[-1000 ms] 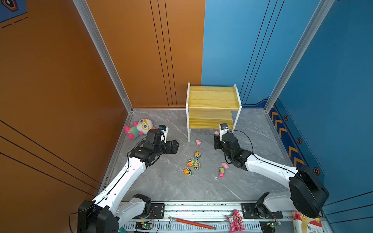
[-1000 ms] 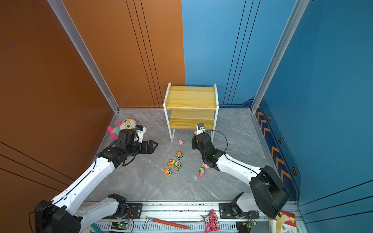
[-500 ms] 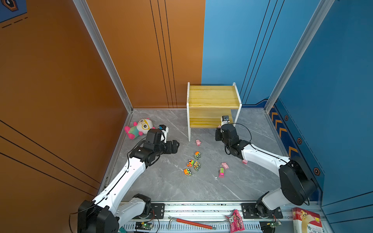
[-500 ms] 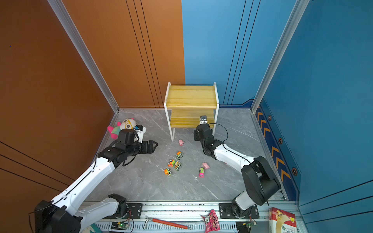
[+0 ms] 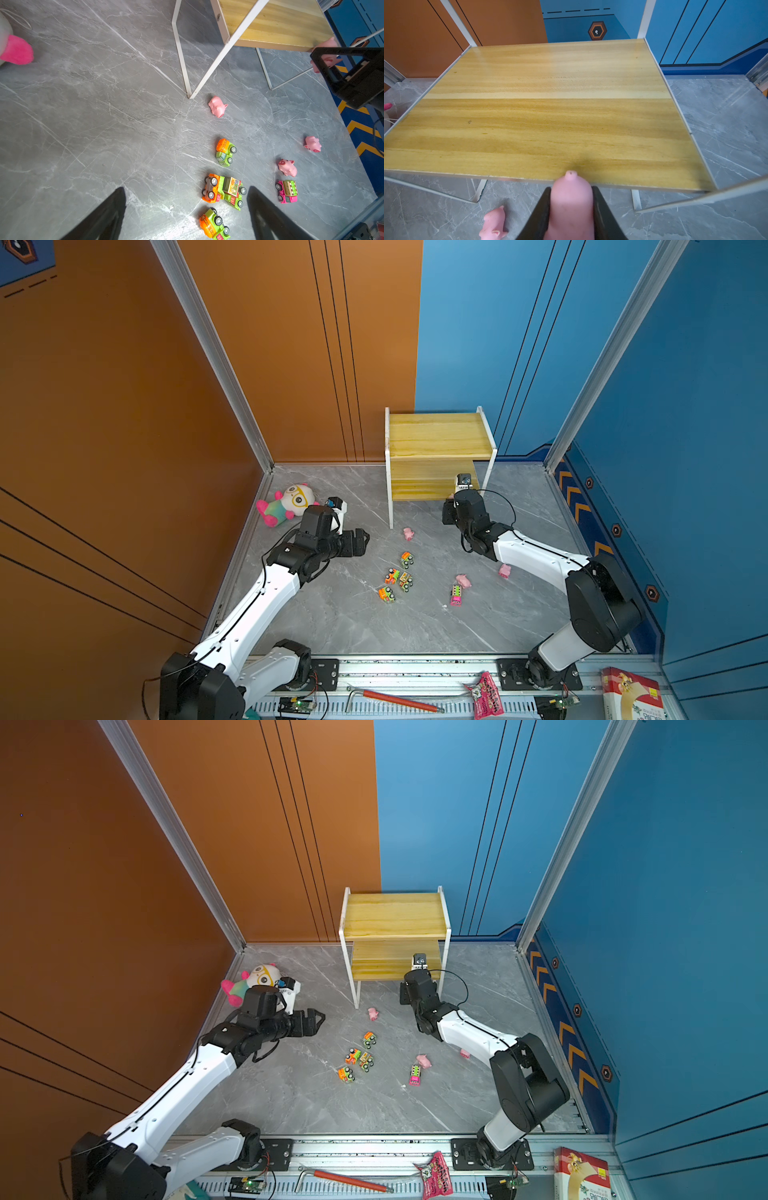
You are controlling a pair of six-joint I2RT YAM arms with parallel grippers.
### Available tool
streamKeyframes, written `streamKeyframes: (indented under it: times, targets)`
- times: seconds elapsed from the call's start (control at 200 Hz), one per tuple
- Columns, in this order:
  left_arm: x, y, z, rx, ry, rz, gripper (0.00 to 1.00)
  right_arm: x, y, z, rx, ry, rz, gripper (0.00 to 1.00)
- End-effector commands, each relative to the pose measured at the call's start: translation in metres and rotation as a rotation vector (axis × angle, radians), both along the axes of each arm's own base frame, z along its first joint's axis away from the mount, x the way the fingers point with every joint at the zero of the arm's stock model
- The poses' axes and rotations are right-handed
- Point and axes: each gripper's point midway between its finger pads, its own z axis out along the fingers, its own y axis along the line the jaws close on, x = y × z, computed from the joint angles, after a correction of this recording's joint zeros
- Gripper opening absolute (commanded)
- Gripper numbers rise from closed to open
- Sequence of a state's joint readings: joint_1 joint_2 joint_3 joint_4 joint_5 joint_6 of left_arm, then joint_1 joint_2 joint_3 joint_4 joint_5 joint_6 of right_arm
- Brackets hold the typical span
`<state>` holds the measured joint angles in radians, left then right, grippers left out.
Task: Organize plastic toys on shelves
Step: Place the plastic toy on the shelf.
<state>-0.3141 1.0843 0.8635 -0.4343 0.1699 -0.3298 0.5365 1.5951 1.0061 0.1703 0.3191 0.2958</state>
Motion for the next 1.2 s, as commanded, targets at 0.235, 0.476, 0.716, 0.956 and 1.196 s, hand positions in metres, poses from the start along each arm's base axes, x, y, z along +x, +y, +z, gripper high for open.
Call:
streamKeyframes:
  times: [0.235, 0.476, 0.716, 0.956, 1.196]
  targets:
    - [-0.003, -0.002, 0.000, -0.017, 0.001, -0.010, 0.92, -0.003, -0.004, 0.034, 0.040, -0.076, -0.003, 0.31]
    - [-0.002, -0.001, -0.001, -0.016, 0.004, -0.009, 0.92, 0.006, -0.002, 0.038, 0.033, -0.092, 0.003, 0.32]
    - [-0.002, -0.002, -0.002, -0.018, 0.006, -0.009, 0.92, 0.019, -0.001, 0.037, 0.035, -0.117, -0.004, 0.32]
    - [0.000, 0.000, -0.002, -0.018, 0.010, -0.005, 0.92, 0.031, 0.001, 0.036, 0.056, -0.151, -0.028, 0.32]
    - [0.000, -0.001, -0.003, -0.018, 0.012, -0.008, 0.92, 0.041, -0.001, 0.033, 0.070, -0.189, -0.056, 0.32]
